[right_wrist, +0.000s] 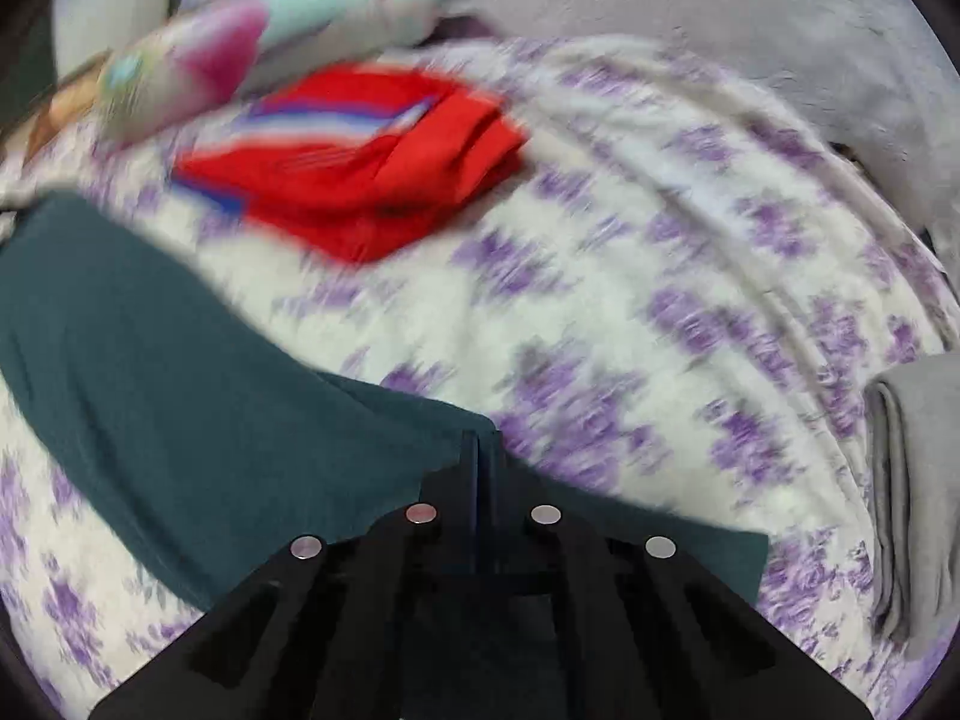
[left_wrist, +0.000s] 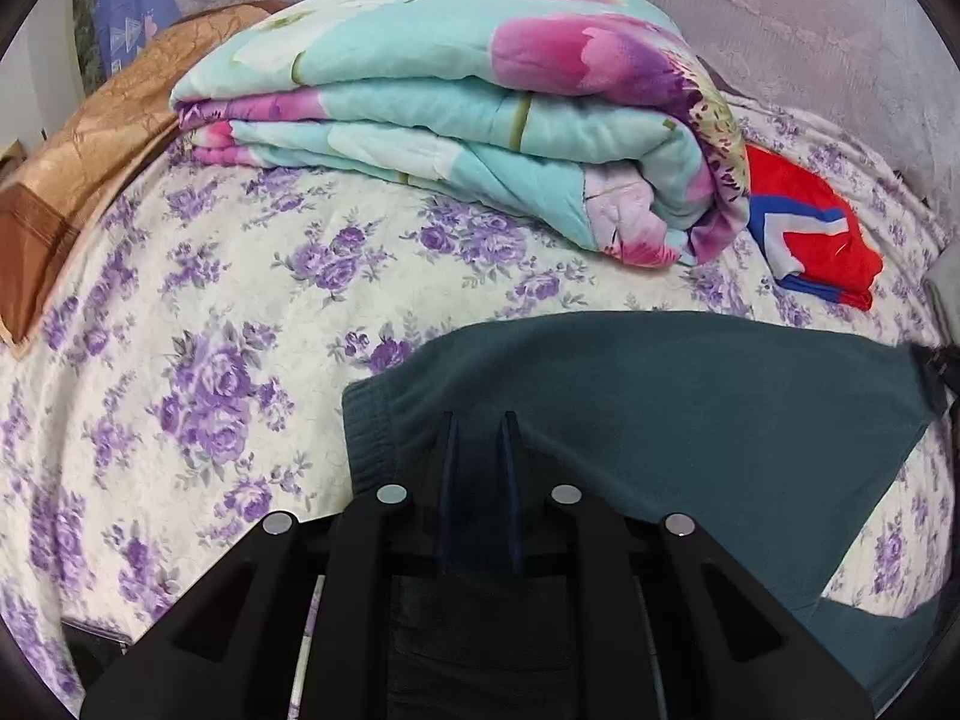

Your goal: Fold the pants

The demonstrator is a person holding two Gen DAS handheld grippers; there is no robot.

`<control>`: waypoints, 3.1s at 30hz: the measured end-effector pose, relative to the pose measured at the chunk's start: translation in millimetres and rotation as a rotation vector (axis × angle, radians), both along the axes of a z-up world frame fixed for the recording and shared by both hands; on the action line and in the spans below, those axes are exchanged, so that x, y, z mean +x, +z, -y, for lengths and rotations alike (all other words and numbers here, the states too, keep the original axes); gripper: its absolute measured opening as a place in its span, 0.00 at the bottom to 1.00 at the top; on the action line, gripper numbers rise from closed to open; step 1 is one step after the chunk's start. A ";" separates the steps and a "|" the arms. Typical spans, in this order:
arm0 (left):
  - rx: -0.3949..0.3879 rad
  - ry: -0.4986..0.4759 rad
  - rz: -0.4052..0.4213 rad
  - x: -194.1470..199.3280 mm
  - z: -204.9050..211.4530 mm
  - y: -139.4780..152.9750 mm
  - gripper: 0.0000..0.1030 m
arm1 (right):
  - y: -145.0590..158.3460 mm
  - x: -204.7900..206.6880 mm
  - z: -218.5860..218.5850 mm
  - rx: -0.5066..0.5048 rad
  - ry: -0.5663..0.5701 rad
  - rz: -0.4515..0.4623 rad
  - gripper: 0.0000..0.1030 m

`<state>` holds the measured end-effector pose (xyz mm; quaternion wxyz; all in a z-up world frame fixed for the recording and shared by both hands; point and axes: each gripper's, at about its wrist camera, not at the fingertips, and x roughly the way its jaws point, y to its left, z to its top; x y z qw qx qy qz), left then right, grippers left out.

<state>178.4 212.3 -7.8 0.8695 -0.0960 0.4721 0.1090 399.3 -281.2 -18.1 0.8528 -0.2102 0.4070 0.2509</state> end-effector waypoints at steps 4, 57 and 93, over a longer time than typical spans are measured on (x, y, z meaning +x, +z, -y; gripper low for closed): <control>0.019 -0.005 -0.018 8.9 2.6 -5.3 0.13 | -31.1 19.5 -2.3 -0.129 -0.114 0.005 0.18; 0.082 -0.431 -0.156 56.2 -17.0 -23.2 0.60 | -19.9 -32.1 -171.5 -0.137 0.352 -0.103 0.65; 0.118 -0.141 0.071 -180.0 24.8 6.9 0.37 | -13.5 -365.1 -95.4 0.098 0.443 -0.153 0.06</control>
